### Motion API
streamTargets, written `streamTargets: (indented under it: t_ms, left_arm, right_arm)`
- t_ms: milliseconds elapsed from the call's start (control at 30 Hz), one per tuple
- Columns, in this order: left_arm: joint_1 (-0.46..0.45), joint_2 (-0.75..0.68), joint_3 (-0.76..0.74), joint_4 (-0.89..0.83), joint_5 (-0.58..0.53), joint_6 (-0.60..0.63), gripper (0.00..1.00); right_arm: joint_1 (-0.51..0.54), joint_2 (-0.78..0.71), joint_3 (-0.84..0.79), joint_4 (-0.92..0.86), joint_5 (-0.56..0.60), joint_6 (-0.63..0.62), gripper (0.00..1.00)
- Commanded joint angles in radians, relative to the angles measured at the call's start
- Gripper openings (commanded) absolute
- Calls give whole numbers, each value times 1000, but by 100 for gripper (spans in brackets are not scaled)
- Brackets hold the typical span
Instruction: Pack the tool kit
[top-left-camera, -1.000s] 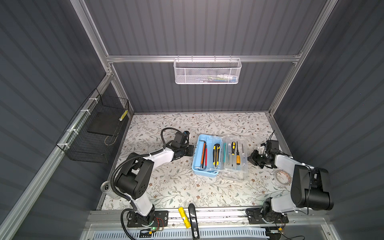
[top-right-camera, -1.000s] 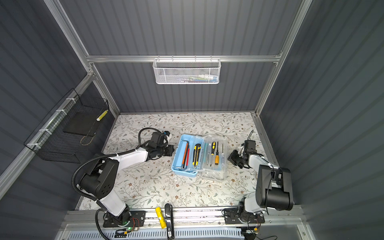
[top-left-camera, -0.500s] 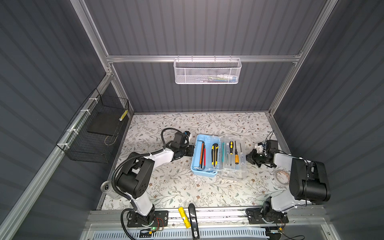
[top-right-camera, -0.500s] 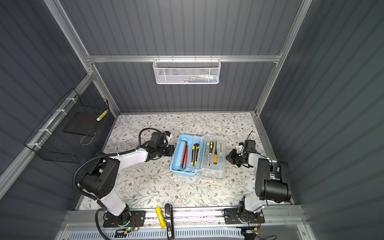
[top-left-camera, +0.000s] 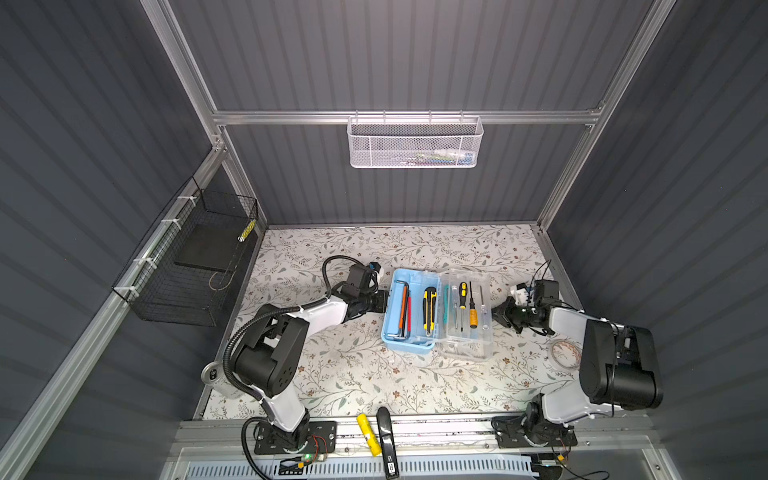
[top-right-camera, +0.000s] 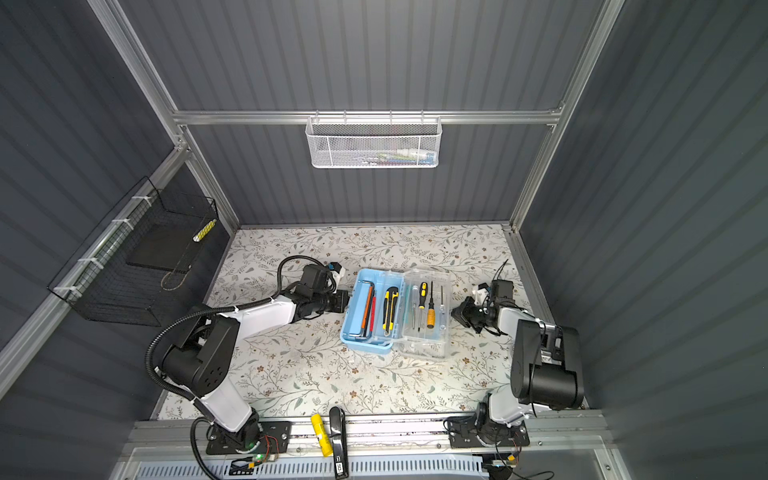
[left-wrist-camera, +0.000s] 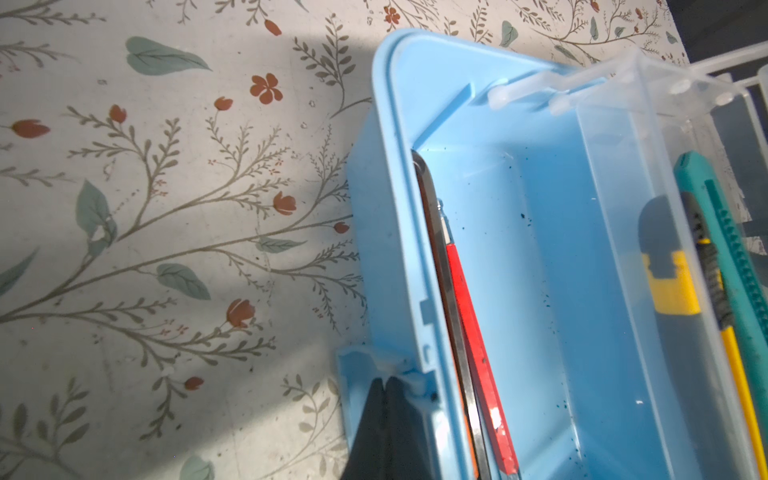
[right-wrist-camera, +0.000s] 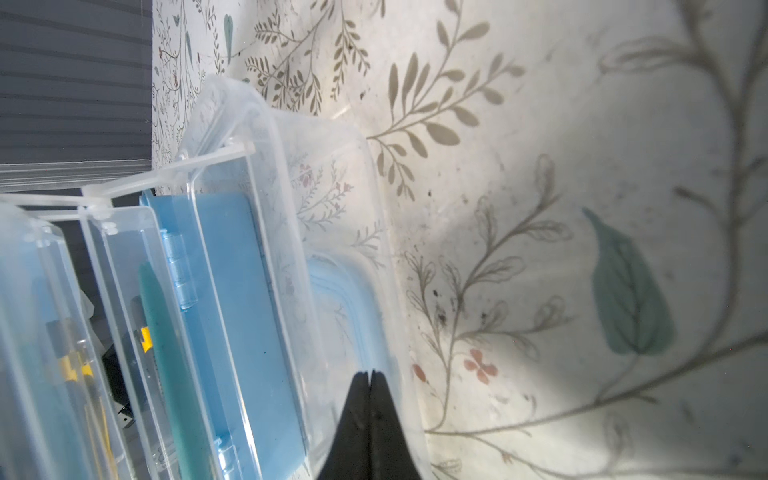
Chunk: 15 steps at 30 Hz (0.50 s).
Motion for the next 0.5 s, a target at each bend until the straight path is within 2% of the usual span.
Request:
streamTargets:
  t_ms: [0,467]
  left_arm:
    - [-13,-9,1,23,60,10,0]
    - [-13,-31,-17,38,59,1,0]
  right_arm:
    - [18,-34,-23,6,-110,-13,0]
    - [18,-152,-41,-51,-91,-33,0]
